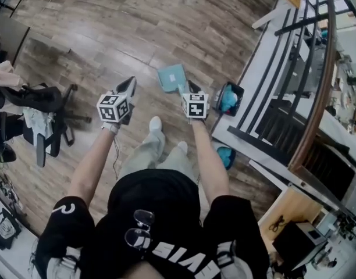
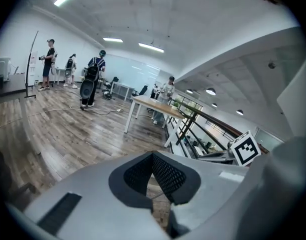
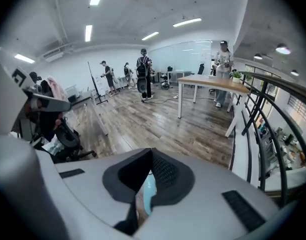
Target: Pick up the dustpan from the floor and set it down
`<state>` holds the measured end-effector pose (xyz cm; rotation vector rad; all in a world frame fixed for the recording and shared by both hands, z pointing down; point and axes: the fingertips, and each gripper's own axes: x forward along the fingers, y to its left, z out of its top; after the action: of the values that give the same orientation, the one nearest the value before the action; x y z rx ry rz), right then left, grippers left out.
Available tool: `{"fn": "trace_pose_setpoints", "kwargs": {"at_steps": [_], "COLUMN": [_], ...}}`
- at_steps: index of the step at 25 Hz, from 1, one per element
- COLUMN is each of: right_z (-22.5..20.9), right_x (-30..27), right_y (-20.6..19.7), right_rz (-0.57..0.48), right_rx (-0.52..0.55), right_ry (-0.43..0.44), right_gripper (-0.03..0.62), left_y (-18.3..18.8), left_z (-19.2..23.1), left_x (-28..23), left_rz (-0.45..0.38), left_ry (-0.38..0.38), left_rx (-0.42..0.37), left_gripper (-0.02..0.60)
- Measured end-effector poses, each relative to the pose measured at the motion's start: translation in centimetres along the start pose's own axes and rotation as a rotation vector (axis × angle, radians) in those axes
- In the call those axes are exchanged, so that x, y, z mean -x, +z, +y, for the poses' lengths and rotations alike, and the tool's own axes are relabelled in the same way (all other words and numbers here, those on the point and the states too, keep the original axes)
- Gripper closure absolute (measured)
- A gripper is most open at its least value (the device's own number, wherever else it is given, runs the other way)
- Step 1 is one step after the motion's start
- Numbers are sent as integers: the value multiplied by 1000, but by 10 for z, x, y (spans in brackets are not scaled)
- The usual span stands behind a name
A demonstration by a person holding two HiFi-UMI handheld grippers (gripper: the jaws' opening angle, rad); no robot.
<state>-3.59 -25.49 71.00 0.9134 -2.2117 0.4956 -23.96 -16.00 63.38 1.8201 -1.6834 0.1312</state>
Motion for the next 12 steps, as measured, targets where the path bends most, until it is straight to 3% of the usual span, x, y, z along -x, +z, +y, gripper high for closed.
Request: {"fn": "trace_pose_setpoints", "kwargs": {"at_steps": [5, 12], "right_z": [4, -7], "right_x": [74, 181], "right_y": [37, 54], "right_rz": [-143, -309], "right_rx": [45, 94], "right_ry": [90, 113], "right_gripper": [599, 599], "left_y": [19, 24], "left_z": [-42, -113], "left_x": [31, 84], "left_rz": [-87, -158], "left_ry": [34, 39], "left_rx": [12, -14], "left_gripper": [583, 583]}}
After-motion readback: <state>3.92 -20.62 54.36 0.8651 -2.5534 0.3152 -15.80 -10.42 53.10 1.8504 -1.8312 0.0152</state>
